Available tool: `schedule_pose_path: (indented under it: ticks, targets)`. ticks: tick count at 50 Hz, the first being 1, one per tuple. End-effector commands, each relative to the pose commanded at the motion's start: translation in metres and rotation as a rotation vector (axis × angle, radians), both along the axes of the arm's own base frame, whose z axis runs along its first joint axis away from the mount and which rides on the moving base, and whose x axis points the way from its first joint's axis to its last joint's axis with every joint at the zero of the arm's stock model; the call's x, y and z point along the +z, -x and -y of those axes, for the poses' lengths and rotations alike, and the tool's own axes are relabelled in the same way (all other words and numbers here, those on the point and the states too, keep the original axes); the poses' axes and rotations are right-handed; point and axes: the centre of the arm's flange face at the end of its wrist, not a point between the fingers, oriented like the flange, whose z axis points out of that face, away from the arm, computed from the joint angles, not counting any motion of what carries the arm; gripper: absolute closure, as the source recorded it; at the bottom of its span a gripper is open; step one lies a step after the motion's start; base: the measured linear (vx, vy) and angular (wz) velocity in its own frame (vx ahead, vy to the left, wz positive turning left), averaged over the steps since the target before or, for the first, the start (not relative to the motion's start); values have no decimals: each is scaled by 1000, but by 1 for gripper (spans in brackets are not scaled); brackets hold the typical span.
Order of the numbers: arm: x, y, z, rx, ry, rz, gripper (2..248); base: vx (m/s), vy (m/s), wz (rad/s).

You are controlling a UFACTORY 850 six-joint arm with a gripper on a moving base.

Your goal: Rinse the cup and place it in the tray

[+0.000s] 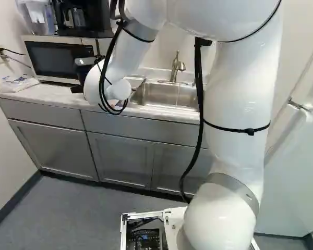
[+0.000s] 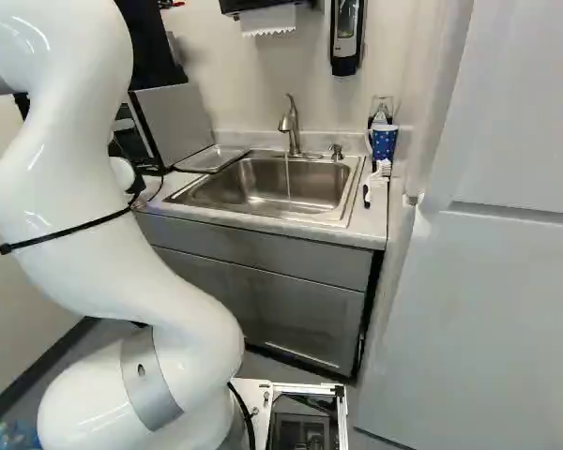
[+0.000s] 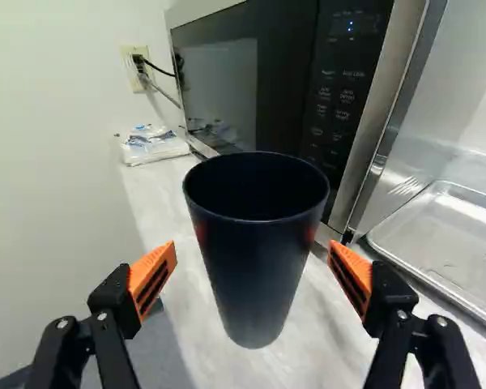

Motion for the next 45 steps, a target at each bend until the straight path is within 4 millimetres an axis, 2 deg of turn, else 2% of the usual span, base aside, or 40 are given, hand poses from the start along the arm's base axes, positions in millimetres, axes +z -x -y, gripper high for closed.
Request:
schedule_pose_path:
  ticks: [18,19,23,24,28,29,33,34,45]
  targets:
    - [1,0,0,0,-8,10,3,0,0,0]
    - [1,0,0,0,-8,10,21,0,0,0]
    - [1,0,0,0,-8,10,21,0,0,0]
    - [1,0,0,0,-8,10,59,0,0,0]
    - [1,0,0,0,-8,10,59,0,0,0]
    - [1,0,0,0,-8,10,97,0,0,0]
    - [1,0,0,0,-8,10,97,0,0,0]
    - [1,0,0,0,-8,10,124,0,0,0]
    - [6,0,0,0,-14,17,125,0,0,0]
